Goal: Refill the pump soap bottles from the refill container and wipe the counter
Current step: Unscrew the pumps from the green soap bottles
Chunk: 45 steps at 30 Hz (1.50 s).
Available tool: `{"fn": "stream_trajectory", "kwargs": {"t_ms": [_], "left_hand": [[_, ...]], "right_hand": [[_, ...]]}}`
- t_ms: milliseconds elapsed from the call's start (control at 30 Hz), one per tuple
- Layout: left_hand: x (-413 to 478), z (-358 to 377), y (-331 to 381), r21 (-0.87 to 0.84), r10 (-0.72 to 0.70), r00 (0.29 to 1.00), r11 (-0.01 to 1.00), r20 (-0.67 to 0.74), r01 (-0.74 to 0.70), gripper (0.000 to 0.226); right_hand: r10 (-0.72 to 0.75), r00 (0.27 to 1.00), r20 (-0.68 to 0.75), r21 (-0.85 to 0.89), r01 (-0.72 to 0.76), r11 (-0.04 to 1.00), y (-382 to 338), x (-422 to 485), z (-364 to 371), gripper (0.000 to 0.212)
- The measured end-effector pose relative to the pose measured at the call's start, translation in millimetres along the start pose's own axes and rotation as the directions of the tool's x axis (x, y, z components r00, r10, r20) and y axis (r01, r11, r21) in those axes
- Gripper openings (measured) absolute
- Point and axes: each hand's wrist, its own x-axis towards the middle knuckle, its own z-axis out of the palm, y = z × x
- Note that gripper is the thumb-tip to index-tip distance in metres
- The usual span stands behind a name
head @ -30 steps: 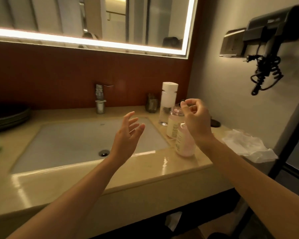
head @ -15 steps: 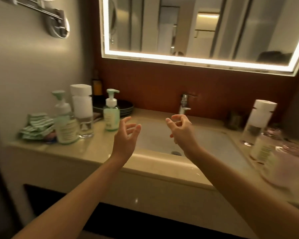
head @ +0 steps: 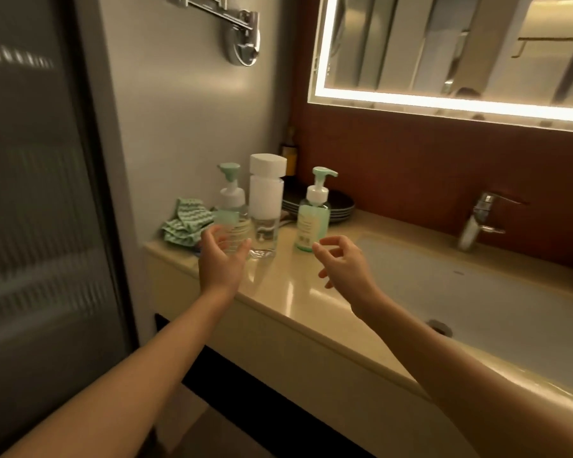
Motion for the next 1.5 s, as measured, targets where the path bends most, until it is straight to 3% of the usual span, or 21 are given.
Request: {"fn": "stream_trajectory", "kwargs": {"t_ms": [267,400,567,767,933,1100,1333,1500], "left_hand": [[62,15,-21,0.101,0.079,0.996,0.992,-0.041,-0.075,0.083],[80,20,-30,0.066,0.034,0.998,0.997,-0.053,-0.031,0.093],[86,16,-29,0.021,-0.013,0.995,1.000,0.100,0.011,0.074],[48,23,-26,0.081,0.080,0.976,0.992,0.205,-0.098,0.077],[27,31,-20,0.109,0.065,0.971,0.990,0.231,-0.092,0.089],[18,34,-14,0.211,0.067,0.973,0.971,0.220,-0.114,0.087],[18,36,-13,0.277,0.094,0.976,0.950,0.195,-0.147,0.088],[17,32,-13,0.280,0.065,0.969,0.951,0.239,-0.133,0.090]], "right_hand": [[-0.055,0.997,0.057,0.061,0.052,0.997,3,54,45,0.027],[-0.064,0.993,0.094,0.112,0.054,0.992,3,74,58,0.026],[-0.123,0.986,0.115,0.136,0.107,0.985,-2,85,62,0.026],[-0.273,0.959,0.080,0.059,0.269,0.961,-13,81,60,0.040],[-0.349,0.934,0.074,-0.074,0.354,0.932,-27,74,60,0.052],[-0.369,0.928,0.050,-0.163,0.372,0.914,-30,77,57,0.040],[-0.236,0.941,0.242,0.093,0.219,0.971,-31,78,49,0.044],[-0.282,0.951,0.126,-0.135,0.298,0.945,-37,82,61,0.058]]}}
